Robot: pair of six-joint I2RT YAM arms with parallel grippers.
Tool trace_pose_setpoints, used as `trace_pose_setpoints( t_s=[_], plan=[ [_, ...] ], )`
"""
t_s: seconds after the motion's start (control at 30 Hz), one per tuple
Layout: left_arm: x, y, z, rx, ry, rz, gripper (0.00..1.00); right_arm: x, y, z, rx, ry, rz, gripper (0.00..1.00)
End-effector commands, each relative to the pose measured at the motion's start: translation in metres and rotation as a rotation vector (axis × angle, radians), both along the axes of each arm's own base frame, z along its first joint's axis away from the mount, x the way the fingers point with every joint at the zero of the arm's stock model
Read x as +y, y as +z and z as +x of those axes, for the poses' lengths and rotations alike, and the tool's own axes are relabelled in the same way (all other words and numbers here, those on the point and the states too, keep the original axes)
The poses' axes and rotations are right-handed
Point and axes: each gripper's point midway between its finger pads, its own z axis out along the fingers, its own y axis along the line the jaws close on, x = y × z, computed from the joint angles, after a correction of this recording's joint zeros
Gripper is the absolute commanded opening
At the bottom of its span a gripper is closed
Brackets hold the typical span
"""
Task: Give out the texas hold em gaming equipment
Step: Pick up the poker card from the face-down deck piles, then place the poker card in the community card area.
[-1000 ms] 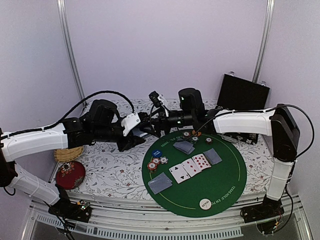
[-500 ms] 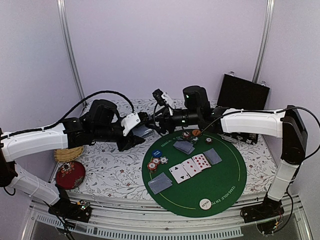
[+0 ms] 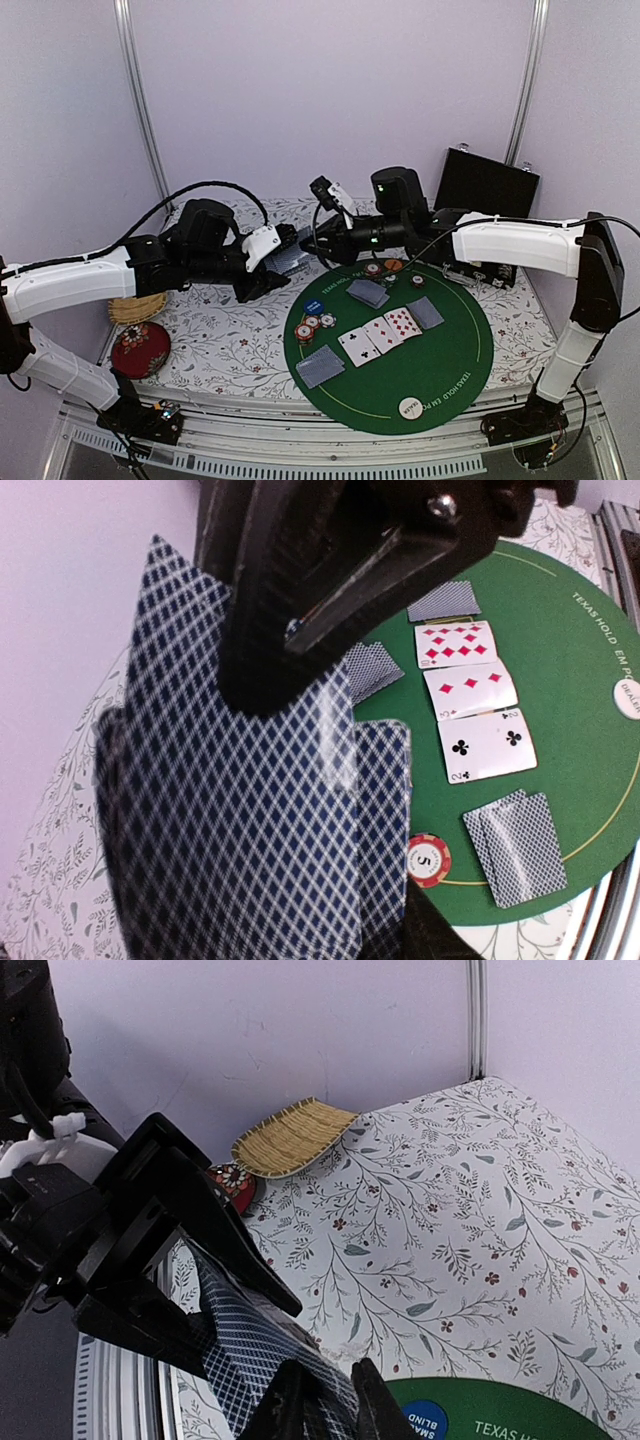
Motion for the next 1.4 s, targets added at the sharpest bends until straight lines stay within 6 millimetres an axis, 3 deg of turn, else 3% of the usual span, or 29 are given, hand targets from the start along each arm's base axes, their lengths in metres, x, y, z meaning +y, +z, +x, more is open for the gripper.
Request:
trace_pose_setpoints(
  t_s=[0.0, 0.2, 0.5, 0.63, 0.7, 0.77, 0.83, 0.9, 1.03, 1.23, 1.37],
  plan=[
    [-0.006, 0.004, -0.007, -0.012, -0.031, -0.018, 0.45, -0.013, 0.017, 0.005, -0.032, -0.043, -0.017, 0.15],
    [-0.007, 0.003, -0.007, -0.011, -0.032, -0.017, 0.45, -0.019, 0.021, 0.002, -0.032, -0.056, -0.040, 0.03],
    [-0.006, 0.004, -0.007, -0.011, -0.032, -0.019, 0.45, -0.040, 0.054, -0.009, -0.086, -0.065, 0.016, 0.02],
    [-0.006, 0.004, -0.007, -0.013, -0.031, -0.019, 0.45, -0.065, 0.066, -0.005, -0.047, -0.088, 0.075, 0.02],
    [-0.006, 0.005, -0.007, -0.014, -0.031, -0.020, 0.45, -0.093, 0.073, 0.011, 0.008, -0.162, 0.138, 0.02],
    [-0.006, 0.004, -0.007, -0.013, -0.031, -0.019, 0.45, -0.128, 0.067, 0.028, 0.092, -0.290, 0.196, 0.02],
    [-0.007, 0.004, -0.007, -0.013, -0.033, -0.020, 0.45, -0.175, 0.044, 0.052, 0.223, -0.496, 0.227, 0.02],
    [-0.007, 0.005, -0.007, -0.011, -0.033, -0.022, 0.45, -0.226, 0.006, 0.066, 0.419, -0.687, 0.274, 0.02],
    [-0.006, 0.005, -0.007, -0.012, -0.033, -0.023, 0.45, -0.295, -0.068, 0.057, 0.677, -0.942, 0.397, 0.02],
    [-0.007, 0.006, -0.007, -0.012, -0.034, -0.024, 0.45, -0.350, -0.154, 0.021, 0.892, -1.231, 0.537, 0.02],
    [-0.007, 0.005, -0.008, -0.011, -0.036, -0.024, 0.45, -0.360, -0.168, 0.021, 0.924, -1.279, 0.592, 0.02]
  ],
)
